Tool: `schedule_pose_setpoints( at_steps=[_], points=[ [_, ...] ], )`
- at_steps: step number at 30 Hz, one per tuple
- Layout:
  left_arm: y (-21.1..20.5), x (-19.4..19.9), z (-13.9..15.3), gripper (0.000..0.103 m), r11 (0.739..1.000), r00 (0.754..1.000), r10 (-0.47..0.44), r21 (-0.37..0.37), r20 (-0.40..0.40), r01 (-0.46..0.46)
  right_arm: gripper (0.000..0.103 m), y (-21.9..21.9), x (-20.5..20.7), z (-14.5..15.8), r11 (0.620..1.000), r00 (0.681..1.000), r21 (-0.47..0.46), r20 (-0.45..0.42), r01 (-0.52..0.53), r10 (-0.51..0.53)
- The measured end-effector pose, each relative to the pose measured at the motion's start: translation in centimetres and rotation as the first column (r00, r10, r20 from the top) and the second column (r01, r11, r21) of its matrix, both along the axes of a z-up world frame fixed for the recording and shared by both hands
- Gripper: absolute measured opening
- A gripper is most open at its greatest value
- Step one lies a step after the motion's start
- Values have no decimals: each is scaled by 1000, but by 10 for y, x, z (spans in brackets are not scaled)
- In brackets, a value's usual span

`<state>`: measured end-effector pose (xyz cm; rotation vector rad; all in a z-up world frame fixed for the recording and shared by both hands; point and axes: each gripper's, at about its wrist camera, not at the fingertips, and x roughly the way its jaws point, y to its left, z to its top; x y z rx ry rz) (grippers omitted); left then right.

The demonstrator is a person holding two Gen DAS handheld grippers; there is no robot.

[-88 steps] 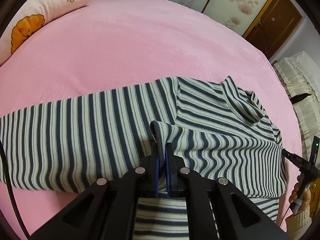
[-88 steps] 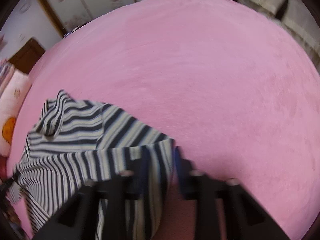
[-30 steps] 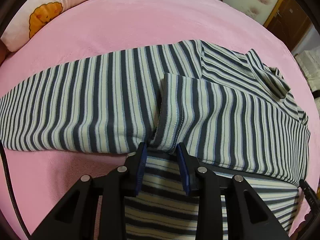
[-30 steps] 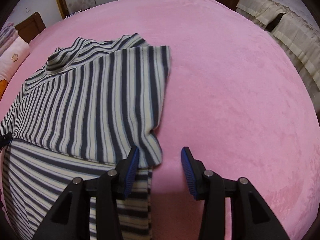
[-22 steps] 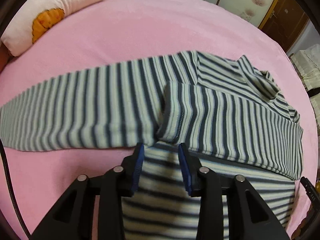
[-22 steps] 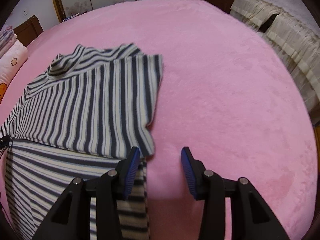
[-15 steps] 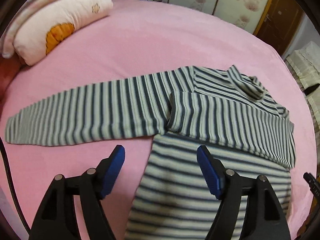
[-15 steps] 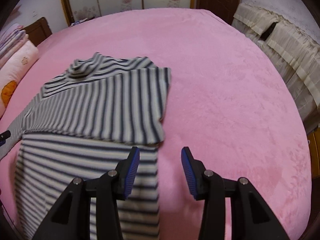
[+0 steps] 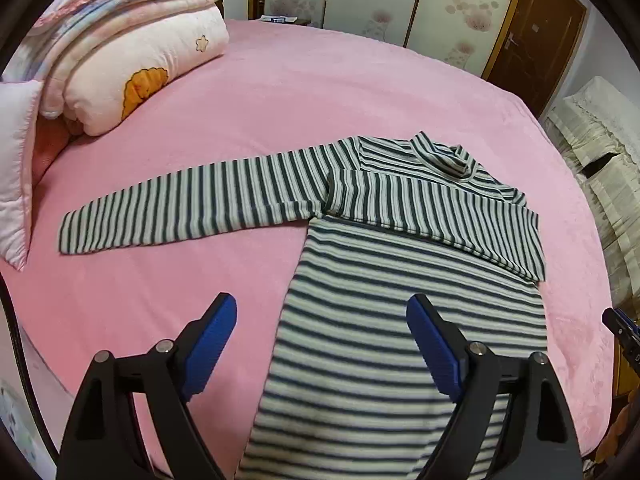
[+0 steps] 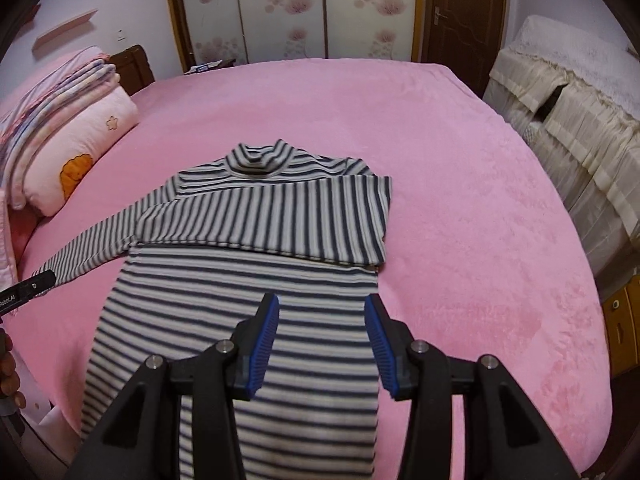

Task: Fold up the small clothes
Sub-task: 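Open the left tool and lift it off the shirt, then reach the left tool to the other sleeve cuff and close on it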

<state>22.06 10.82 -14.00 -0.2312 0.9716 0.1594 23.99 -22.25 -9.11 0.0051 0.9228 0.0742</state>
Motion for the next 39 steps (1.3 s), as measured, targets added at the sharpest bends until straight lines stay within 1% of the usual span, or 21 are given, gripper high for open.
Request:
schedule_pose_setpoints(
  at_steps=[3,5,6,7,12,14,16,19,22,24,26,28,31,32,34,35,38,39],
  points=[
    [2,-19,11,87,1000,1000,-10,9,11,9,45,11,-14,10,1000,1000,2,8,-27,27],
    [5,-31,18,88,1000,1000,-13,11,18,13,52,18,-24,18,999,999,15,23,-46,45],
    [7,-35,21,90,1000,1000,-14,6,22,14,57,22,-28,21,998,998,26,29,-55,54],
    [9,-39,23,92,1000,999,-15,-3,29,15,60,26,-32,25,997,997,36,36,-63,61],
    [29,-62,43,97,999,996,15,-43,93,-11,63,51,-45,46,994,992,40,78,-99,95],
    [38,-69,51,97,999,992,25,-48,121,-19,63,63,-47,56,994,990,31,97,-103,100],
    [48,-74,60,101,999,988,33,-45,149,-27,63,76,-50,68,993,986,28,128,-115,110],
    [65,-80,74,102,999,981,41,-15,187,-39,63,105,-49,89,989,972,-16,184,-146,147],
    [86,-82,83,102,996,975,75,23,210,-82,63,142,-45,108,978,949,-91,243,-186,203],
    [107,-78,85,102,991,970,113,49,214,-126,63,166,-41,119,968,932,-132,268,-215,244],
    [127,-70,82,102,982,970,153,79,191,-170,63,194,-33,127,957,917,-158,284,-244,281],
    [154,-58,73,102,974,970,190,98,149,-206,63,222,-24,133,945,899,-172,298,-279,320],
    [201,-42,53,102,965,969,234,108,75,-241,63,269,-6,130,924,877,-204,302,-323,374],
    [220,-38,43,102,960,966,256,109,42,-259,63,284,-1,126,917,870,-213,301,-338,391],
    [245,-31,27,101,957,962,274,101,2,-273,63,318,12,112,901,859,-235,288,-365,423],
    [263,-27,12,100,954,957,289,97,-34,-285,63,330,17,105,895,856,-238,278,-377,435],
    [294,-17,-22,93,950,945,308,85,-112,-299,62,371,33,73,872,848,-243,231,-424,477],
    [307,-12,-35,88,951,940,309,76,-144,-301,62,384,38,60,865,847,-248,213,-435,487]
  ],
)
